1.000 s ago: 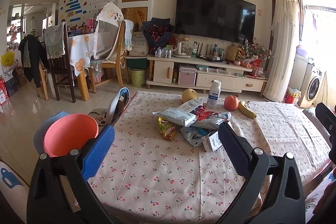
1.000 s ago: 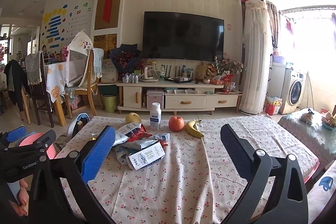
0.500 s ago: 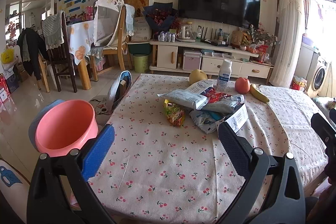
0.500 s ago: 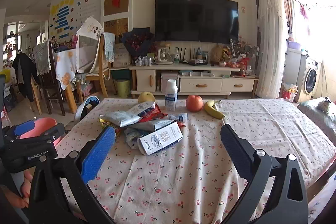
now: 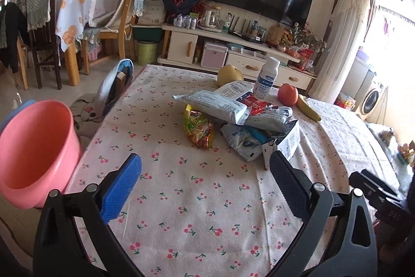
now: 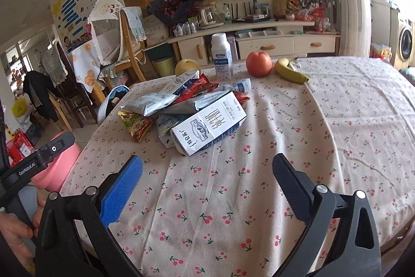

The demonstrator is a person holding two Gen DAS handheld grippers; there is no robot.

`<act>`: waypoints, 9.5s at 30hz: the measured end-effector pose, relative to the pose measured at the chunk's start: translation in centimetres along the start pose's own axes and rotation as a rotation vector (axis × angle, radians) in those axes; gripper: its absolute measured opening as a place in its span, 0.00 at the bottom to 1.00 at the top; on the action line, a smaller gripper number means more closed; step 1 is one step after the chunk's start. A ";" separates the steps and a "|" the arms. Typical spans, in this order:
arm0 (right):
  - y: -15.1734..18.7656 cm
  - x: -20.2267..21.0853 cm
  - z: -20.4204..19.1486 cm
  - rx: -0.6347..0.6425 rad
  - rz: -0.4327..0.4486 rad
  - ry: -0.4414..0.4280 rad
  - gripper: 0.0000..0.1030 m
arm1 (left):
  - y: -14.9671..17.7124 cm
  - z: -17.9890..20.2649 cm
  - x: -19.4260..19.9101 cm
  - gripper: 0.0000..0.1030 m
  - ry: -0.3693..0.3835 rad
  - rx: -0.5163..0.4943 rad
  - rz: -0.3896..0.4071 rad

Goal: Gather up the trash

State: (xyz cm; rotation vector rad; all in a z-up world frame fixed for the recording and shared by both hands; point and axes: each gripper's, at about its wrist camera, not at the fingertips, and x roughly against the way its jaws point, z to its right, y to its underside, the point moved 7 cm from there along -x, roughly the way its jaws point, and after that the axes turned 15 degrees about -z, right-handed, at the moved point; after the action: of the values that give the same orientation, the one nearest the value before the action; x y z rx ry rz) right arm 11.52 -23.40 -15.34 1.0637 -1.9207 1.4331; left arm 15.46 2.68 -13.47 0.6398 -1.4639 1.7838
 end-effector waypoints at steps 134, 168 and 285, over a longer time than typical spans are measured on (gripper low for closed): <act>-3.1 -15.6 -36.1 0.267 -0.340 -0.457 0.83 | -1.7 -33.6 3.5 0.68 -0.420 0.737 0.017; -5.4 -7.5 -15.5 0.368 0.096 -0.065 0.95 | -6.3 -21.3 0.0 0.83 -0.457 0.413 0.053; -12.4 -23.8 -8.6 0.448 -0.509 0.051 0.90 | -4.1 -7.0 -11.4 0.75 -0.121 0.185 -0.249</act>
State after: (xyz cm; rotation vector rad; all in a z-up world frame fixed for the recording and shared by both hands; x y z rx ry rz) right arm 34.71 -10.18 -24.45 1.5607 -1.1834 1.5859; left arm 26.10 7.31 -21.22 0.9947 -1.2422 1.7195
